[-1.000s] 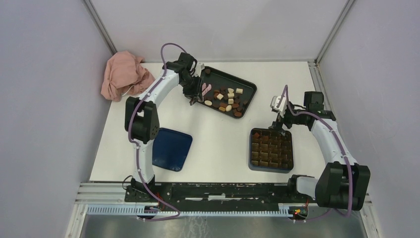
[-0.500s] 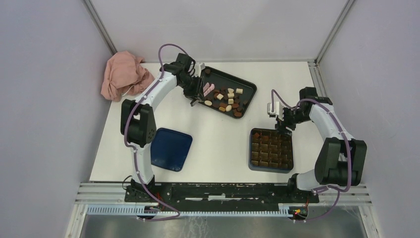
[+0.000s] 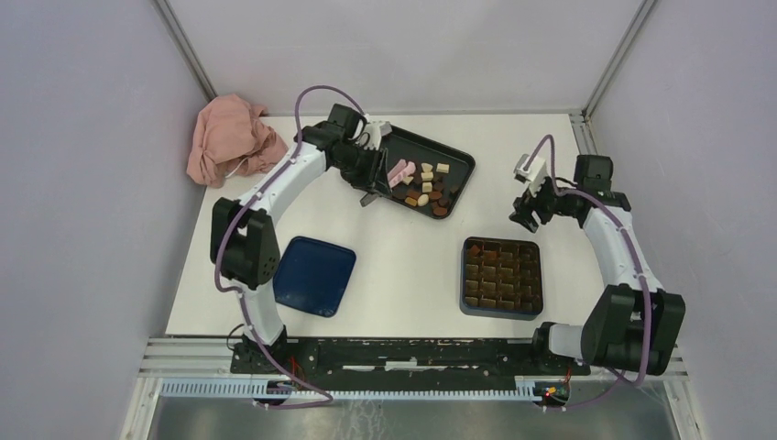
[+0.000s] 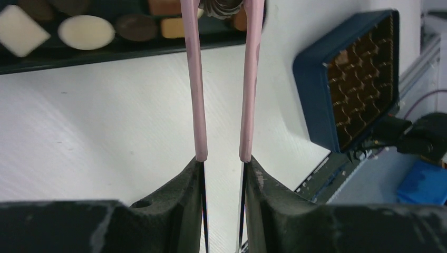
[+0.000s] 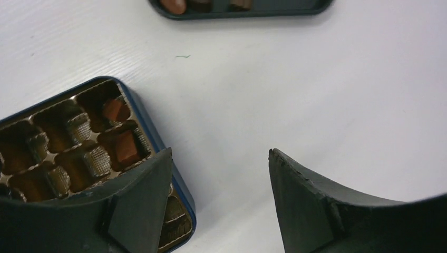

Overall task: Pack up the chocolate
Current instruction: Place the fake chocolate in the packing box.

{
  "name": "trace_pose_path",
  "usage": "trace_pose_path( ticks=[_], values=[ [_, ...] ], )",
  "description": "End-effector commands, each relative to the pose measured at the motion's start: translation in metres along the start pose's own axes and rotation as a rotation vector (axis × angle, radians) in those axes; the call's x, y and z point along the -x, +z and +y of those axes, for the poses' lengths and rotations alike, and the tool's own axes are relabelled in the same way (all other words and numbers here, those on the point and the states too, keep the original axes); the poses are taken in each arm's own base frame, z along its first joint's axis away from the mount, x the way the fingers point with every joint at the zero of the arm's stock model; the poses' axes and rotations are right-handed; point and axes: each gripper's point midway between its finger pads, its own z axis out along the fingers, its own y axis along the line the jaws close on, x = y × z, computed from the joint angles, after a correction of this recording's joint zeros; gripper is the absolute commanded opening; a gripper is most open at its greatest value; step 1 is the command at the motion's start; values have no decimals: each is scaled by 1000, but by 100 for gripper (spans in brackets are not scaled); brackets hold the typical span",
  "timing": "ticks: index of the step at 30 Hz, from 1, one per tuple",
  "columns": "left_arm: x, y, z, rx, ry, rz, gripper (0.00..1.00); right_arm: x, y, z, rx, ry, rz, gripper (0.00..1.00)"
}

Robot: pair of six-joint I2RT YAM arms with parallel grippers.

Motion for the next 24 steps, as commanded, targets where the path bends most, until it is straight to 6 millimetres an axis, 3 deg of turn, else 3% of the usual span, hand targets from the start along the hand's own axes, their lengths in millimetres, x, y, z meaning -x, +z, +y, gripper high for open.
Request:
trace_pose_path(
  ticks=[1,6,9,12,19,24],
  values=[
    [-6,-10,-75,-169,184,-52,25,25,-23,-40,-217,160,-170,73],
    [-36,4,-134,-263,272,-16,25,-16,-56,-72,-422,427,-219,74],
    [-53,13,-170,-329,320,11,25,-41,-61,-73,-461,511,-210,74],
    [-69,27,-199,-372,354,43,25,-50,-58,-68,-453,521,-201,74],
    [-94,69,-234,-377,392,105,25,-46,-57,-64,-425,502,-215,74],
    [-105,93,-237,-307,412,147,25,-43,-57,-60,-414,483,-221,74]
  ],
)
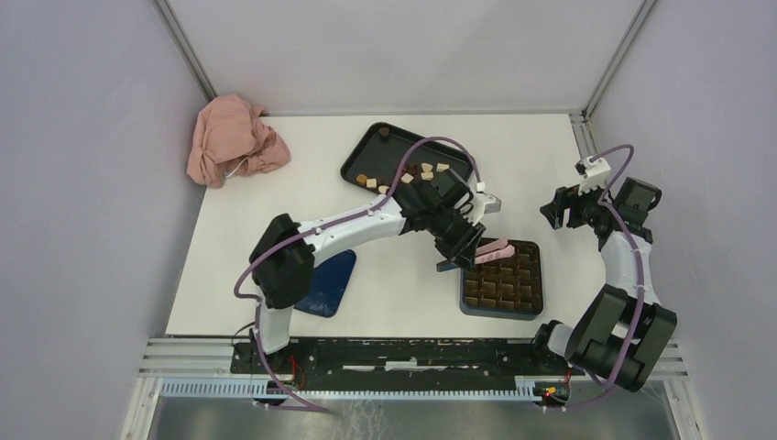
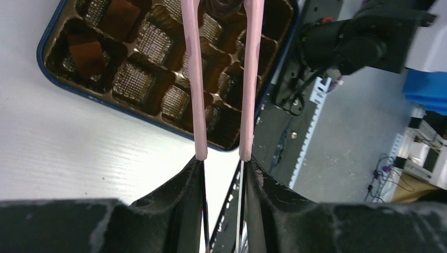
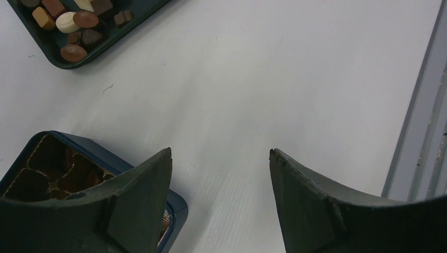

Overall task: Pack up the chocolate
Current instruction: Place the fake chocolate in the packing box.

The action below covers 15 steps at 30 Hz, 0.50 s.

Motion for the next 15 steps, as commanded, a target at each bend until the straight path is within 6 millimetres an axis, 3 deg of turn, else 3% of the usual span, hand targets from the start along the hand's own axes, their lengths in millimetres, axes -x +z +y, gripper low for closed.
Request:
trace_pose_path(
  ticks=[1,10,15],
  values=[
    [19,14,-3,52,-11,-27,25,13,-3,4,18,-42,-50,74],
    [21,46,9,133,-15,12,26,18,-4,11,48,-57,-74,74],
    [25,53,18,172,-17,10,27,20,-5,14,57,-60,-82,74]
  ],
)
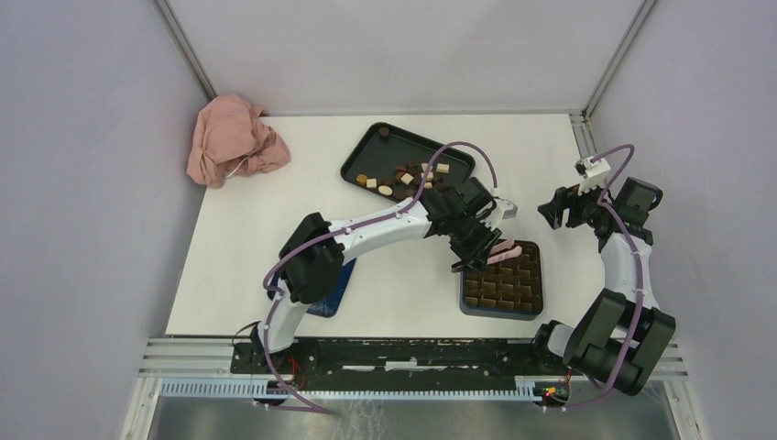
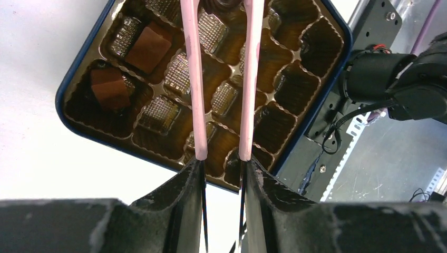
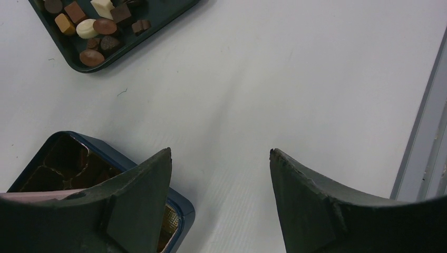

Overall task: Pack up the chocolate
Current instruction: Place the fake chocolate in the packing box.

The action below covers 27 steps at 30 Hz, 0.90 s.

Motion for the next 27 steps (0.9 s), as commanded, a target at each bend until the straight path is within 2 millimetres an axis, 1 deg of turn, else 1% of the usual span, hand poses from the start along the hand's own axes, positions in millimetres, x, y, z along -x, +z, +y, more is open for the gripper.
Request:
trace_pose_path(
  ticks=[1,7,11,22,27],
  values=[
    [19,0,1,43,-21,-46,27,12,-3,5,19,-47,-49,74],
    [22,6,5,62,-25,-48,29,13,-2,7,33,-45,-54,74],
    [19,11,5,65,-23,-36,33,13,-3,8,36,-46,-55,75],
    [15,13,8,80,-24,-25,44,15,-3,10,43,-48,-61,75],
    [18,9,6,82,-20,-31,45,15,-3,11,47,-46,-61,75]
  ],
)
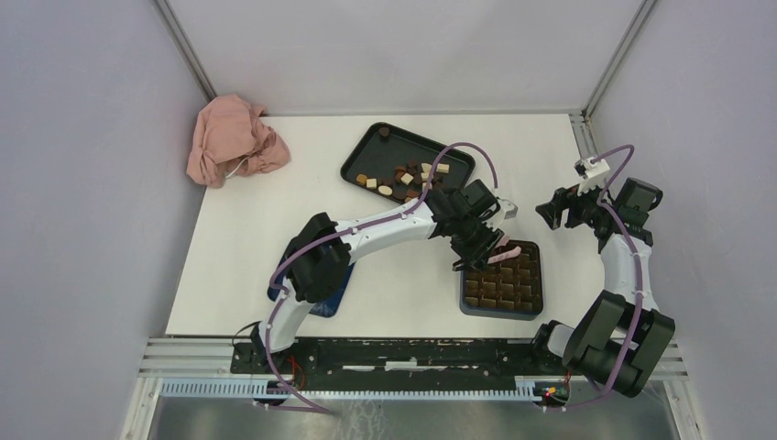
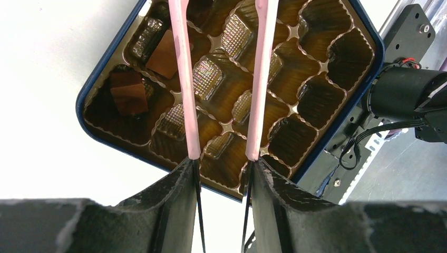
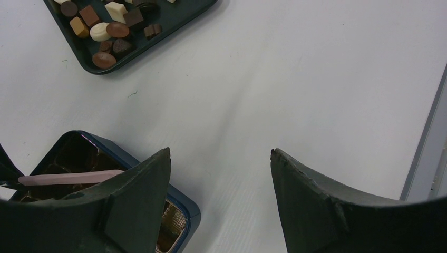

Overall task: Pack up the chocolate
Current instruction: Place the fake chocolate in the packing box.

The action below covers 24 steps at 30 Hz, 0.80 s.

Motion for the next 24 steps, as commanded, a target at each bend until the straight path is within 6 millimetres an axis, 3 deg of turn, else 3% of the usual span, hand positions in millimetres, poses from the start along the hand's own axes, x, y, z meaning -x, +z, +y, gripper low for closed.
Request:
trace_pose_path(
  ticks=[1,7,12,17,24],
  values=[
    [18,-6,-8,-7,-3,-47,44,11,-2,3,12,-42,-39,75],
    [41,-30,-26,-78,-1,-136,41,13,-3,5,21,-52,-46,75],
    [60,-66,-7,-110,-52,-223,41,16,-5,10,40,-79,-60,75],
    [67,-107,64,-48,-169,-294,41,20,-7,18,67,-112,-84,75],
    [56,-153,193,65,-393,-333,41,38,-1,35,114,-145,-113,75]
  ],
)
